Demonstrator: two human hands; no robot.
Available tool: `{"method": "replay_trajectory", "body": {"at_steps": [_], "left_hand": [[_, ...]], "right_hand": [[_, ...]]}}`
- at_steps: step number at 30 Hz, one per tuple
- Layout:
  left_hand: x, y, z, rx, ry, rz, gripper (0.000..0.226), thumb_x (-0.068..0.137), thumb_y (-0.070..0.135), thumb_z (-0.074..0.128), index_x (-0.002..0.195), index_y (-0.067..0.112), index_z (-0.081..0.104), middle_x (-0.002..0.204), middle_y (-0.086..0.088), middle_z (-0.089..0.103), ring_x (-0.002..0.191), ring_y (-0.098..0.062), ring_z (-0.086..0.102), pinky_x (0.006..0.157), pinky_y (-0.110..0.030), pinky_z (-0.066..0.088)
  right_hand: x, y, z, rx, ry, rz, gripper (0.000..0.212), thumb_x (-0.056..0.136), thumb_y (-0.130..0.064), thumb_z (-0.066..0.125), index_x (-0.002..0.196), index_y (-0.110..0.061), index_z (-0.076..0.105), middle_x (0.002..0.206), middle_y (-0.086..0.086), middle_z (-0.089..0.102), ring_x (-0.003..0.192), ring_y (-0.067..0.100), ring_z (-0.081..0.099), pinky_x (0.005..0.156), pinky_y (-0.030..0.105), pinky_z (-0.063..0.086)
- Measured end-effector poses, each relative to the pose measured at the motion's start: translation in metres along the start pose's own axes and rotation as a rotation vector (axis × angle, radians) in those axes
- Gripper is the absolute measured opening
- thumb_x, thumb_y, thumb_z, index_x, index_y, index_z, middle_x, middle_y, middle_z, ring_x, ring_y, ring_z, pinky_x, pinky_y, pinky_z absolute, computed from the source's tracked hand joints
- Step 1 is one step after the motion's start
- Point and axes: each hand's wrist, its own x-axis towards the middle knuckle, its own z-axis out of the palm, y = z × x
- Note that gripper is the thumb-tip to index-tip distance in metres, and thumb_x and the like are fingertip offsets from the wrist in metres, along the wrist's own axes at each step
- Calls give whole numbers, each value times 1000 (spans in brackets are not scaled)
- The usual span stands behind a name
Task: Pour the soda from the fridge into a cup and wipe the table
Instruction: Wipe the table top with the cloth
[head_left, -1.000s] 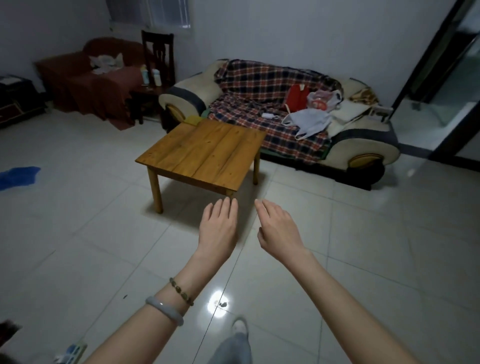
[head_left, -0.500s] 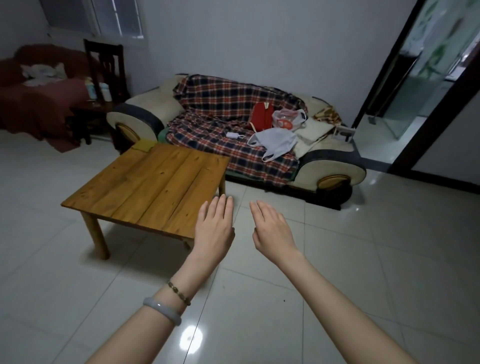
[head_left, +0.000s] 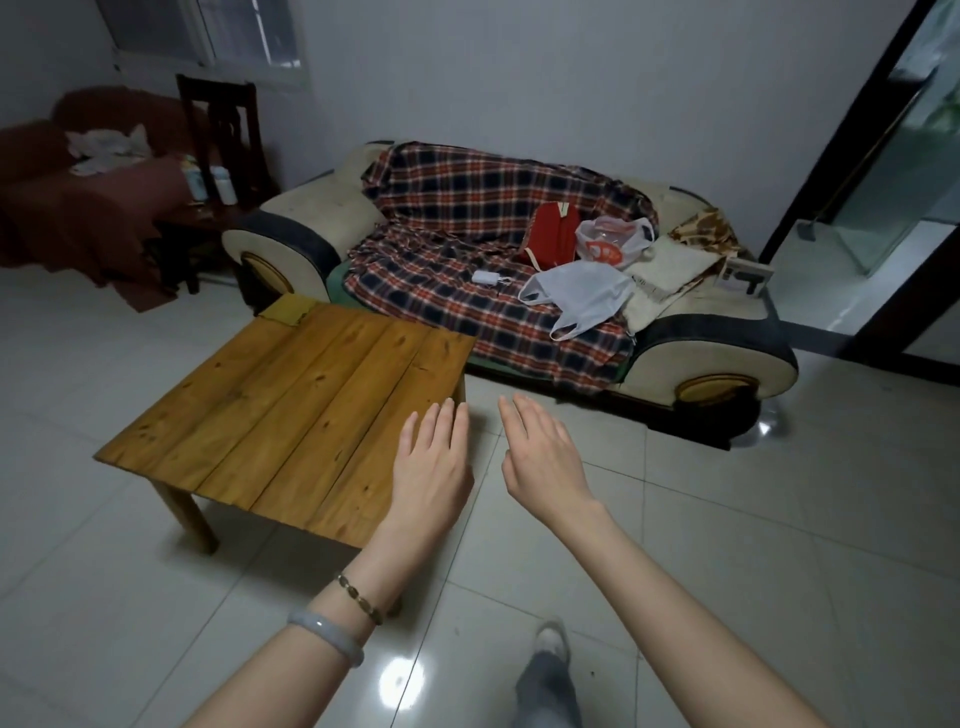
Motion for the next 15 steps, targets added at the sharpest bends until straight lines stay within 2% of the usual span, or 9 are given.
{"method": "replay_trajectory", "body": {"at_steps": [8,15], "left_hand": [[123,9,63,68,-84,-132,81,59,27,85,128,-1,54,128,-20,57,118,-34,56,101,-49,40],[215,20,97,104,-115,-269,79,60,23,83,129,-1,53,129,-21,56,118,-34,55,102,-48,39]], "right_hand": [[116,95,44,45,-63,-152,69,67,-7,70,132,-1,46,130,19,54,122,32,51,98,41,46],[211,159,75,104,-98,-298,68,67,-5,70,131,0,46,130,19,54,122,32,51,99,40,45]]}}
